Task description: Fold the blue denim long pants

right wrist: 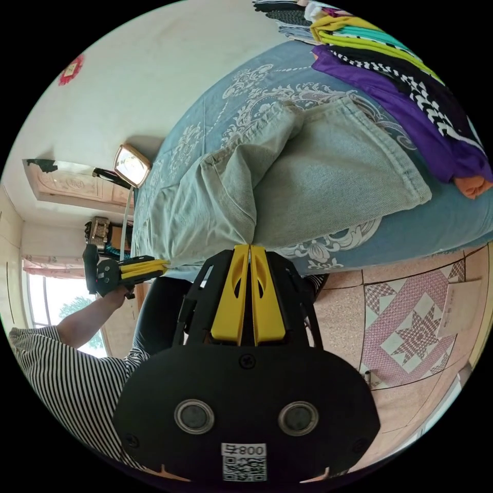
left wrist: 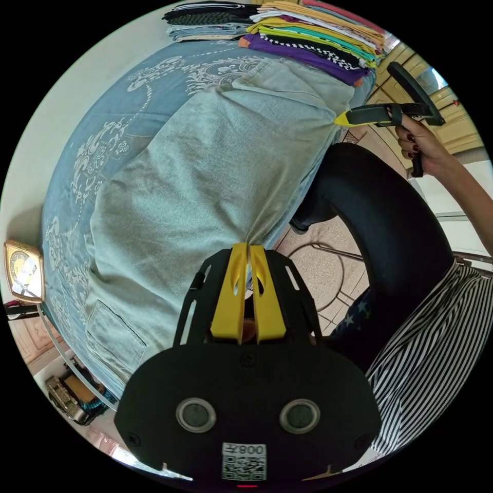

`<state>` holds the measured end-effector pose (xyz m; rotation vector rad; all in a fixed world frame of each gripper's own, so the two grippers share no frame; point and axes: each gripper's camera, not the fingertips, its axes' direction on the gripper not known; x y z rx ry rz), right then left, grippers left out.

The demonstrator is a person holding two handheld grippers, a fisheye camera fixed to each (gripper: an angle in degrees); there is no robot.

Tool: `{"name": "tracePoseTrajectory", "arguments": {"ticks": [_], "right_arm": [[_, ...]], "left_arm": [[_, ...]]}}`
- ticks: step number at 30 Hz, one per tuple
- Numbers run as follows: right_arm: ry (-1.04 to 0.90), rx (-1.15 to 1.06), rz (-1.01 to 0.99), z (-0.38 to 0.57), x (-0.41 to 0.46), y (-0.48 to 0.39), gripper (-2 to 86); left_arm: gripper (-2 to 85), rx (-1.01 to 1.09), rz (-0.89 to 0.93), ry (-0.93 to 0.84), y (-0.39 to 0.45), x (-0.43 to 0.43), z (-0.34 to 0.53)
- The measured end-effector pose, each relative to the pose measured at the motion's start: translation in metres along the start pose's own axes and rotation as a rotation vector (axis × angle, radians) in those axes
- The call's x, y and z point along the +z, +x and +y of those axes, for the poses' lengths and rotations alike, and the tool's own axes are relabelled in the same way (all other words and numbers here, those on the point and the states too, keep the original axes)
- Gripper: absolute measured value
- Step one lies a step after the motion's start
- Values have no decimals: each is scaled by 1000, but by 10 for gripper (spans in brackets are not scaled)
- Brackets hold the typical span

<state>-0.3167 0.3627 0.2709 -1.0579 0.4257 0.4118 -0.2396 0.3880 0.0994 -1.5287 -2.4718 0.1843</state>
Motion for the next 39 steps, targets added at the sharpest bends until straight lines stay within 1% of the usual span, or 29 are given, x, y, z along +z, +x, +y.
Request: {"name": "tracePoseTrajectory", "arguments": {"ticks": [2,5,7,12,15,17,20,23,26,30,33,35,39], "right_arm": [[-25,-3,28,5,17,-2,1],[-9,12,-16,15,28,0,1],[5,17,-31,24,33,-1,2],[-2,52,12,49,42,-8,6],[94,-27,47,61,28,-36,15],[153,-152,107,60,22,-72,34],[170,-306,204,46,38,-112,56],[123,-403,288,27,77,-137,63],[70,-423,371,14,115,-148,68],[49,-423,458,15,144,-150,57],[63,-396,427,24,152,-139,41],[86,-367,372,34,149,-125,20],[134,-296,271,53,140,-98,7]], "left_arm": [[8,-2,5,-17,-3,2,-7],[12,-44,38,-28,-14,-1,-18],[18,-55,91,-29,-23,-9,-22],[26,-133,185,38,-43,-34,-26],[27,-174,267,115,-53,-51,-32],[27,-184,301,149,-58,-61,-41],[27,-187,339,190,-66,-72,-61],[27,-191,353,194,-76,-77,-87],[26,-195,356,206,-84,-83,-113],[26,-203,377,209,-94,-89,-147],[25,-199,388,201,-99,-92,-172],[25,-194,389,200,-101,-95,-189],[26,-173,393,220,-103,-108,-232]]}}
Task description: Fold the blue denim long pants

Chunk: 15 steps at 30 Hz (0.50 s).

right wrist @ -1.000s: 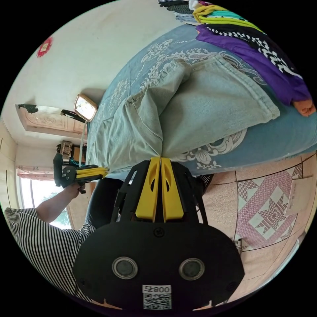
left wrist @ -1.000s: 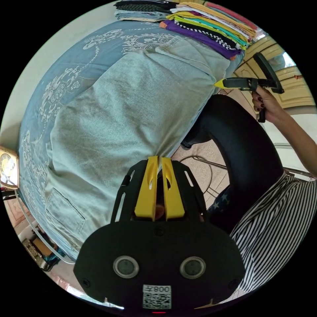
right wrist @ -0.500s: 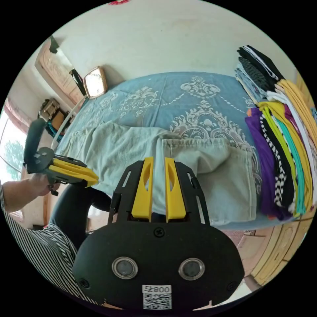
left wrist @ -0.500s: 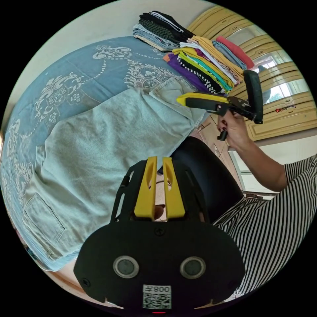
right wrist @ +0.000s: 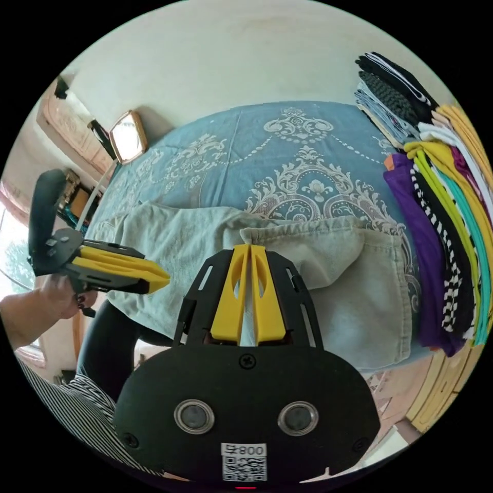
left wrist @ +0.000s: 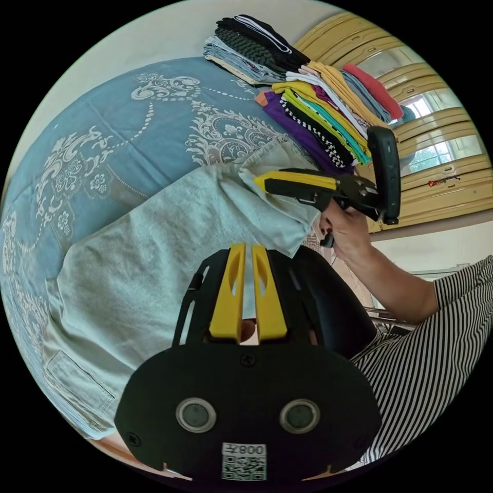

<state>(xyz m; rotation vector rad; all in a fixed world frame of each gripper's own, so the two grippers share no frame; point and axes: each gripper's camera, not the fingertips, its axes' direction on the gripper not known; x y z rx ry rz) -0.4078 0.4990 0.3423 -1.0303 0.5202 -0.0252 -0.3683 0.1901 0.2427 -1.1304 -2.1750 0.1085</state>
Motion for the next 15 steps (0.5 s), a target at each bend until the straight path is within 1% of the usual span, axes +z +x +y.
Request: {"name": "tracePoseTrajectory", "arguments": {"ticks": [3,6,9,11,15], "right_arm": [[43,47,-85,24,-6,18,3],[127,94,-165,60,-24,38,3],[208,195,-236,106,-42,68,2],[267,315,-290,146,-52,97,1],[301,474,-305,200,-53,137,1]], "left_arm": [[30,11,31,33,9,-3,-37],[38,39,82,70,23,-5,-82],[53,77,118,61,43,4,-134],[61,111,110,43,59,13,-164],[76,233,32,-25,107,36,-227]]}}
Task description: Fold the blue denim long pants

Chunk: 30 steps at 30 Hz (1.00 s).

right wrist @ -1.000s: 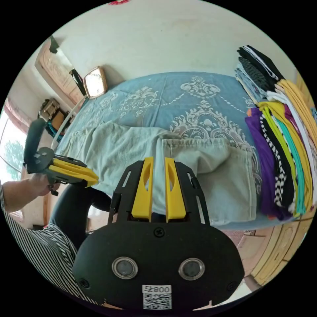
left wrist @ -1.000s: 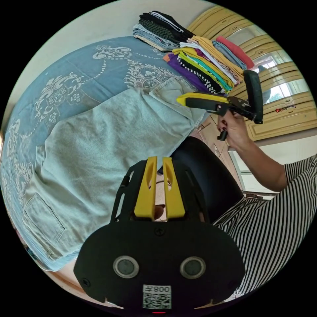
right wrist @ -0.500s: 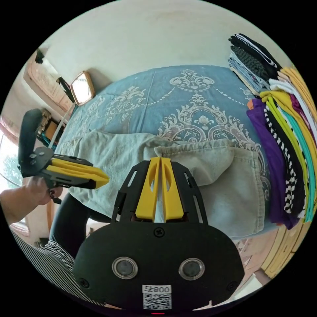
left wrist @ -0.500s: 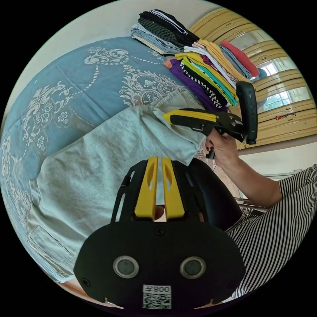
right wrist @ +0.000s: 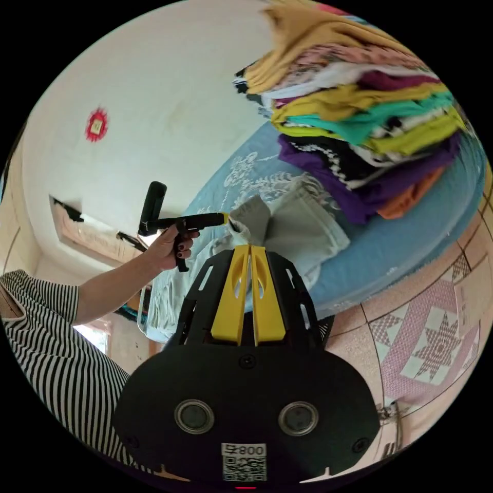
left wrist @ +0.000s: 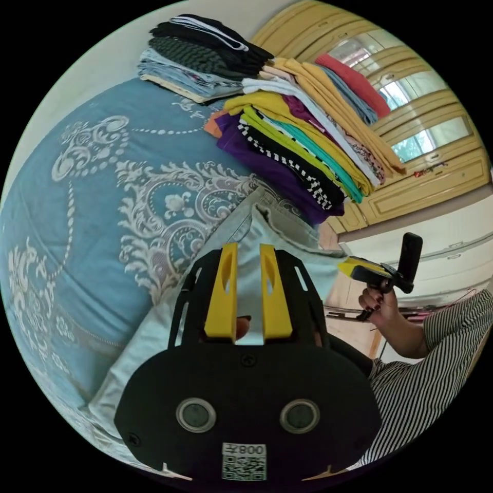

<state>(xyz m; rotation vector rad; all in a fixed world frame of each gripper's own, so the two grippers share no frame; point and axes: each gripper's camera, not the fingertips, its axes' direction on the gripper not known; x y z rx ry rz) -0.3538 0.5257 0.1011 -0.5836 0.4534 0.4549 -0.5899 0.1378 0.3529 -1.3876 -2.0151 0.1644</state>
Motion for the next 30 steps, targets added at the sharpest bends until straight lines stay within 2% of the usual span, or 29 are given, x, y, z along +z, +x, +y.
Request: {"name": "tracePoseTrajectory", "arguments": {"ticks": [4,13,18,25,30], "right_arm": [[-1,117,-21,24,-4,49,1],[-40,180,-32,61,0,100,1],[-43,198,-46,74,0,118,1],[10,177,-74,81,-18,125,1],[53,160,-60,70,-29,129,1]], "left_arm": [[79,135,-86,-83,39,23,-58],[70,344,-272,-235,116,65,-132],[32,320,-261,-211,132,60,-152],[14,269,-241,-44,151,17,-179],[12,282,-287,-65,162,27,-206]]}}
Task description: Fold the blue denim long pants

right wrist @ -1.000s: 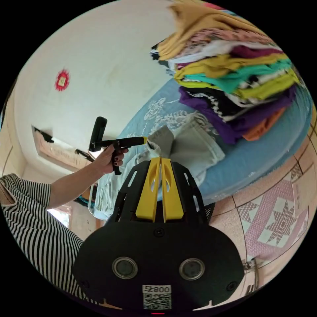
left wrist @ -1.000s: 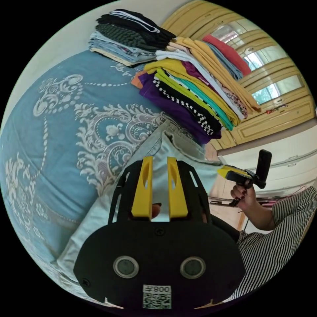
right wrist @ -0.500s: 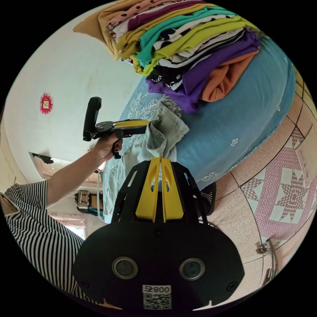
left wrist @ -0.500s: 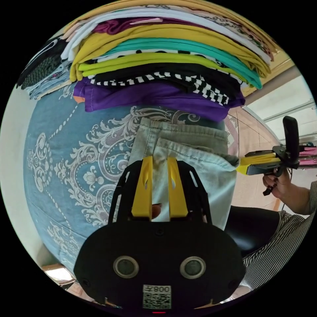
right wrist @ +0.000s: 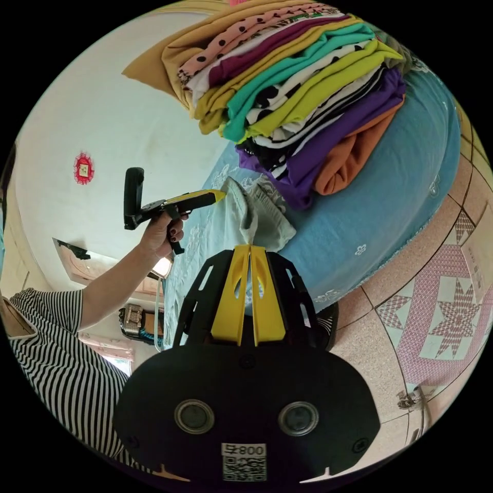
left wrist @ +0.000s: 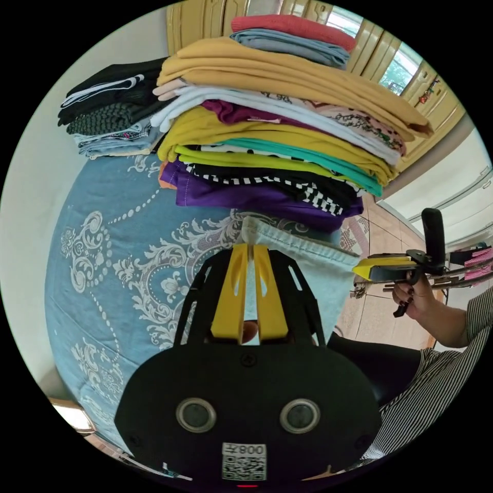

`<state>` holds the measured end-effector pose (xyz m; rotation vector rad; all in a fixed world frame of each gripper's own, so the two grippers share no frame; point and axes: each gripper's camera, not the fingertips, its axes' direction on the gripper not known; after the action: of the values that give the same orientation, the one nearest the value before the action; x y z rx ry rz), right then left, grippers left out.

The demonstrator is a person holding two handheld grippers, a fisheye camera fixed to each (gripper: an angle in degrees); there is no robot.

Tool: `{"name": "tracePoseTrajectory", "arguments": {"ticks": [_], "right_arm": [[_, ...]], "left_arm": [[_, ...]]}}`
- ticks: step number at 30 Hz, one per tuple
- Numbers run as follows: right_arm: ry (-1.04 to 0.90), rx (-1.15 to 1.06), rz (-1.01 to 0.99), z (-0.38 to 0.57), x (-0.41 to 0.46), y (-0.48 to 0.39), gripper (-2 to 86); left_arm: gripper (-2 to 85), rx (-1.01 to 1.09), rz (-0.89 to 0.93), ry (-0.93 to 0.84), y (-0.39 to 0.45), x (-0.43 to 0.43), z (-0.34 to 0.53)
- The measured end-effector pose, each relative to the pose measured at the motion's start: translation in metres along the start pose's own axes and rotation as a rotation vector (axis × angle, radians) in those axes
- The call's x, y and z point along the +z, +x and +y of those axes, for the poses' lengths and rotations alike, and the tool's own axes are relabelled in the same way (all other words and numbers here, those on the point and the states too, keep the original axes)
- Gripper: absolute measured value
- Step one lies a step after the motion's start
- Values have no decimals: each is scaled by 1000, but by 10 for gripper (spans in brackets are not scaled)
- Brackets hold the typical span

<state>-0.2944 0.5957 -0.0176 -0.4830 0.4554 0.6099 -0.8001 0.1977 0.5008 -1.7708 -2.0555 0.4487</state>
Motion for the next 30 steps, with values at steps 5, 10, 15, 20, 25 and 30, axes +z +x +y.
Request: {"name": "tracePoseTrajectory", "arguments": {"ticks": [5,10,15,20,25,30], "right_arm": [[-25,9,52,-7,1,5,1],[-31,17,90,-12,-1,-2,0],[-48,2,131,-21,0,-14,0],[-49,-9,135,-34,-7,-38,1],[-8,-24,176,-49,-29,-75,1],[9,-178,292,-74,-42,-137,0]], "left_arm": [[11,-1,-11,-61,3,27,-16],[12,8,-17,-79,5,45,-20],[14,-28,18,-73,-3,59,-14],[13,-46,19,-49,-8,64,2],[12,-104,-21,95,-13,43,38],[5,-38,-17,65,-1,61,77]]}}
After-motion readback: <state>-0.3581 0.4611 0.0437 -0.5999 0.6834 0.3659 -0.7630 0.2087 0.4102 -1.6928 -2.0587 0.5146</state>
